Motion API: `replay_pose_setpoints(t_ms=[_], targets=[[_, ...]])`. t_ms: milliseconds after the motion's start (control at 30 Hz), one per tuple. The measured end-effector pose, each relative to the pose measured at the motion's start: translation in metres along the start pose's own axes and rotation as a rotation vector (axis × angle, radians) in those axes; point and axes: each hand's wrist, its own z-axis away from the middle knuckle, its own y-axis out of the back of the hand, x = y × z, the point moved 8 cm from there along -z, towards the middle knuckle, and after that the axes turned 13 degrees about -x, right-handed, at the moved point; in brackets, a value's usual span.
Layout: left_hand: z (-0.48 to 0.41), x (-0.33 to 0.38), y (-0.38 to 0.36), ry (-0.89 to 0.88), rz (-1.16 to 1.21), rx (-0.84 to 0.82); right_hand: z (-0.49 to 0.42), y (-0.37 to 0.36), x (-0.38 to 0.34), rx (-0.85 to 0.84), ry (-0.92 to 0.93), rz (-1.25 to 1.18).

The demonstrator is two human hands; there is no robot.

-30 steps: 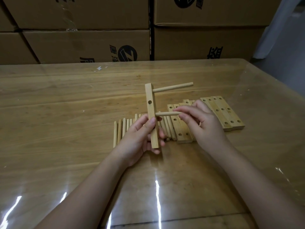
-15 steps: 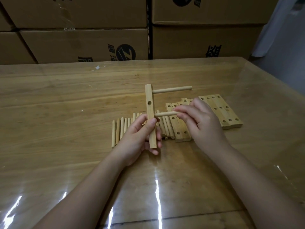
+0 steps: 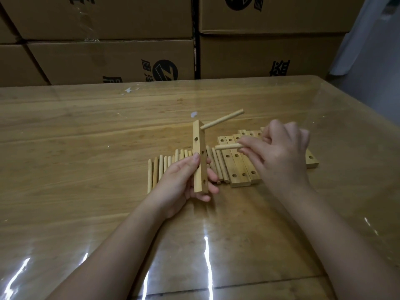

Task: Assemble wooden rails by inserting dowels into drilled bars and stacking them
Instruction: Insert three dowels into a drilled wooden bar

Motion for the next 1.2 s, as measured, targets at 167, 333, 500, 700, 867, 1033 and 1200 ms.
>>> replay_pose_setpoints(t_ms=[167, 333, 500, 700, 867, 1033, 1200], targets=[[-0.001, 0.001, -0.001, -0.013, 0.038, -0.020, 0.001, -0.014, 0.008, -0.098, -0.194, -0.687], [0.000, 0.002, -0.002, -0.026, 0.057, -0.051, 0.006, -0.042, -0.009, -0.334, -0.253, -1.237], [-0.001, 0.000, -0.007, -0.010, 0.057, -0.088, 0.006, -0.044, -0.013, -0.329, -0.257, -1.411], [0.000, 0.003, -0.008, -0.019, 0.057, -0.083, 0.007, -0.048, -0.013, -0.339, -0.265, -1.419], [0.001, 0.004, -0.008, -0.028, 0.044, -0.086, 0.006, -0.049, -0.013, -0.349, -0.228, -1.399], [0.000, 0.002, -0.007, -0.020, 0.001, -0.063, 0.007, -0.053, -0.012, -0.354, -0.243, -1.397], [0.001, 0.002, -0.006, -0.021, -0.018, -0.037, 0.010, -0.059, -0.012, -0.363, -0.289, -1.437]])
